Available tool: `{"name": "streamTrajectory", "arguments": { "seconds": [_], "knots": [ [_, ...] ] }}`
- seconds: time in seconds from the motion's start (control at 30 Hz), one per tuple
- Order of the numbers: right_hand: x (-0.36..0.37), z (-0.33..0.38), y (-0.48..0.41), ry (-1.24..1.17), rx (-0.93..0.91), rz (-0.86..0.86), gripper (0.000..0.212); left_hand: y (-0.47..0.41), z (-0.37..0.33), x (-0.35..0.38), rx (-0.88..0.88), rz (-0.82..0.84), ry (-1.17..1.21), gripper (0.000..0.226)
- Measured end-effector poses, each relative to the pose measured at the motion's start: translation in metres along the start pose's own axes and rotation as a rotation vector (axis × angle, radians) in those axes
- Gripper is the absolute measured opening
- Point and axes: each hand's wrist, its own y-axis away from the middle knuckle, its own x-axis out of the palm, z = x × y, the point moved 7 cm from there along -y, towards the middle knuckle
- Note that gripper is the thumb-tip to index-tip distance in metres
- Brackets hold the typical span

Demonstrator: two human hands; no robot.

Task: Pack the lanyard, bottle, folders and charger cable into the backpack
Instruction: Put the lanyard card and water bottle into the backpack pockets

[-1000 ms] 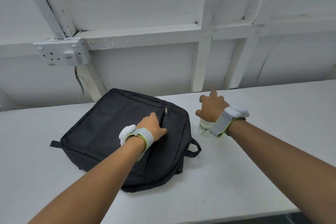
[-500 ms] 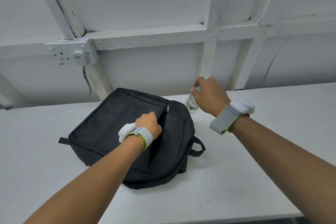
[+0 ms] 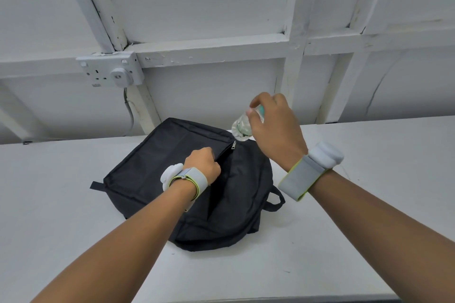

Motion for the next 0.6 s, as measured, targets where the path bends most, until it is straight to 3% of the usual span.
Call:
{"name": "streamTrajectory", "arguments": {
  "seconds": [0.17, 0.3, 0.47, 0.6],
  "knots": [
    [0.064, -0.050, 0.022, -0.208, 0.312, 0.213, 0.013, 0.003, 0.001, -0.019, 0.003, -0.096, 0.066, 0.017],
    [0.125, -0.076, 0.060, -0.706, 0.758, 0.317, 0.012, 0.008, -0.002, -0.026, 0.043, -0.145, 0.023, 0.022],
    [0.178, -0.057, 0.074, -0.891, 0.897, 0.423, 0.016, 0.013, -0.004, -0.024, 0.090, -0.144, -0.006, 0.023],
    [0.193, -0.049, 0.076, -0.980, 1.004, 0.382, 0.023, 0.015, 0.006, -0.025, 0.093, -0.147, 0.003, 0.023]
  ]
}}
